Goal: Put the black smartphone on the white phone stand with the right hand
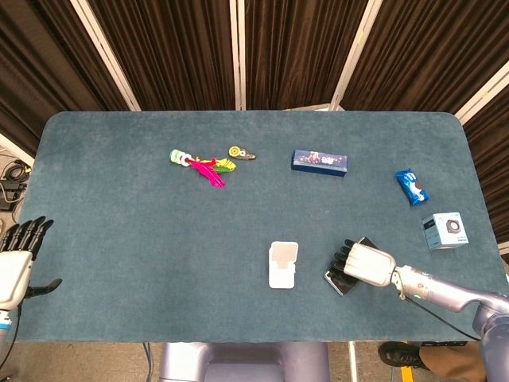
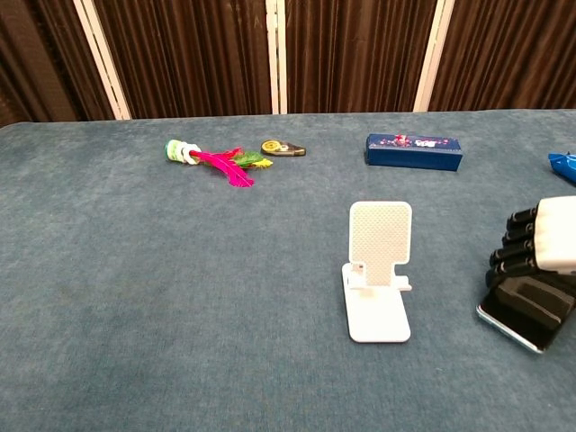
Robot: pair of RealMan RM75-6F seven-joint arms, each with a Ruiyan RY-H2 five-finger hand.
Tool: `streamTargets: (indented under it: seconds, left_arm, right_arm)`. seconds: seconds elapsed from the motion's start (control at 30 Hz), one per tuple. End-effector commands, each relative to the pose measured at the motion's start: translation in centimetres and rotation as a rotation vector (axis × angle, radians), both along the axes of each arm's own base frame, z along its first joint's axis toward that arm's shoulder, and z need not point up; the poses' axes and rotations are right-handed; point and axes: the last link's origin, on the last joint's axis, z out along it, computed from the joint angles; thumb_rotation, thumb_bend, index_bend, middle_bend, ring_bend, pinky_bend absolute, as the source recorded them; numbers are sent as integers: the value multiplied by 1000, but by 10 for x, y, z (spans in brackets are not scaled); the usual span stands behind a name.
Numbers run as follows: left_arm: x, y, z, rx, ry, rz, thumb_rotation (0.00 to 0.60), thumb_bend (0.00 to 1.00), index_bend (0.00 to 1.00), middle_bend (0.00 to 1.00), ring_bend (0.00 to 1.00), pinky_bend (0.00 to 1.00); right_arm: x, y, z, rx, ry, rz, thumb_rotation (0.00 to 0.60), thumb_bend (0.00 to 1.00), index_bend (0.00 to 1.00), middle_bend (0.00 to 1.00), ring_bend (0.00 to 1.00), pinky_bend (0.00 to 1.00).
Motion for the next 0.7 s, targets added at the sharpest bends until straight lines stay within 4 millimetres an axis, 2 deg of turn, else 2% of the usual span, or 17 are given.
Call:
streamTargets:
  seconds: [0.03,0.27,0.37,0.47,0.7]
  left_arm:
    - [0,0,0,0,-2,-1,600,0,0,0,0,0]
    - [1,-2,2,1,-10,-7,600,0,0,0,0,0]
    - [2,-2,3,2,-14,-9,600,0,0,0,0,0]
    - [2,-2,4,4,-19,-10,600,0,0,0,0,0]
    - [1,-2,4,3,-21,-10,600,0,0,0,0,0]
  right_arm:
    - [0,-1,10,-31,-9,23,600,245,571,552,444,430]
    - [13,-2,36,-127,-17,175,600,246,566,551,446,432]
    - [23,1,50,-182,-21,271,600,246,564,551,447,435]
    - [43,3,67,-264,-12,448,600,247,566,557,451,437]
    - [80,9,72,-329,26,616,600,248,571,561,459,439]
